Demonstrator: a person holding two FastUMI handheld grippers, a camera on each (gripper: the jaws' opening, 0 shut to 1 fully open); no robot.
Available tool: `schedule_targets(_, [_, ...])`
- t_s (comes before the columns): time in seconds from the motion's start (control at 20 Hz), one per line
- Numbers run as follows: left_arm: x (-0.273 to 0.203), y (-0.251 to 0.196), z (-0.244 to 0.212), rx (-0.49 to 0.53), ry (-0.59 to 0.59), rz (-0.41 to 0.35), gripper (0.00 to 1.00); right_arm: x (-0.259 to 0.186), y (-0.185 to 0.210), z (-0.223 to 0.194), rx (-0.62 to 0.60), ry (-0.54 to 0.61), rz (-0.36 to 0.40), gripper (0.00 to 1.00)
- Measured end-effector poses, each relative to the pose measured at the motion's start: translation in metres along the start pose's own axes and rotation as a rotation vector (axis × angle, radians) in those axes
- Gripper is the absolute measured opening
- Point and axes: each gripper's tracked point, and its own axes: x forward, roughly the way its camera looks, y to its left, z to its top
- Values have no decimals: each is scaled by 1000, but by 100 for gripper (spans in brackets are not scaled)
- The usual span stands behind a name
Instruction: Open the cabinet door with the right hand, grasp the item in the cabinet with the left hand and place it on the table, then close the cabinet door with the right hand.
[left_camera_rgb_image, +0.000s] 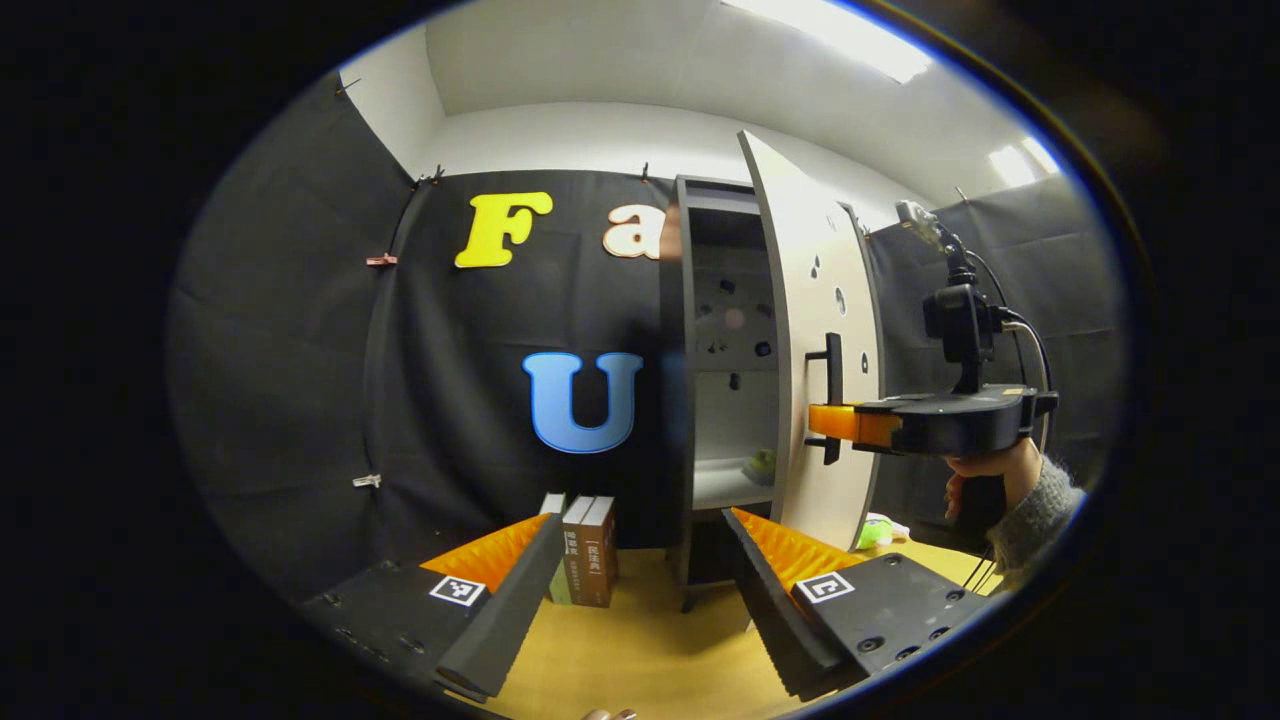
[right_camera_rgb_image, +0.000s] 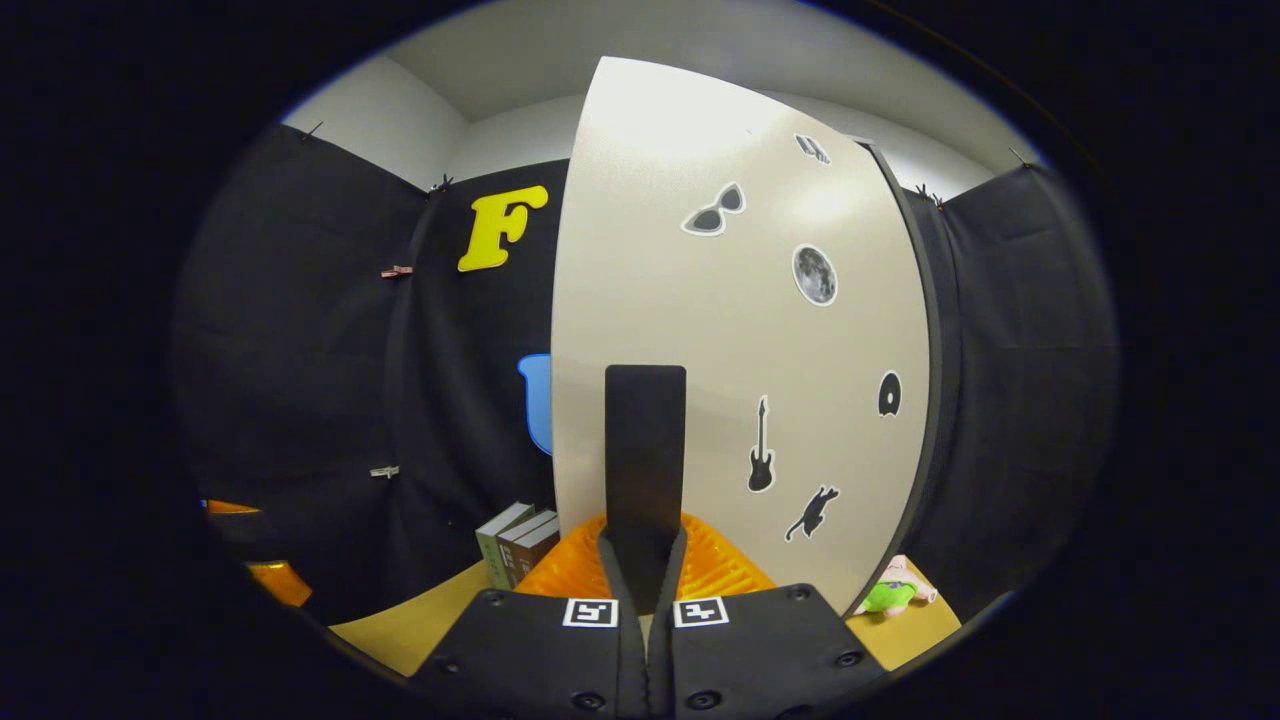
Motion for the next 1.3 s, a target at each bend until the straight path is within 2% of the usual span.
schedule_targets(0.55, [4, -50, 5, -2, -5, -147, 97, -45, -37, 2, 20, 4, -39, 5])
schedule_targets(0.95, [7, -96, 11, 0, -25, -270, 97, -75, -76, 4, 21, -7, -134, 5])
schedule_targets(1.3, [21, -133, 16, -8, -25, -301, 97, -90, -125, 5, 12, -3, -220, 5])
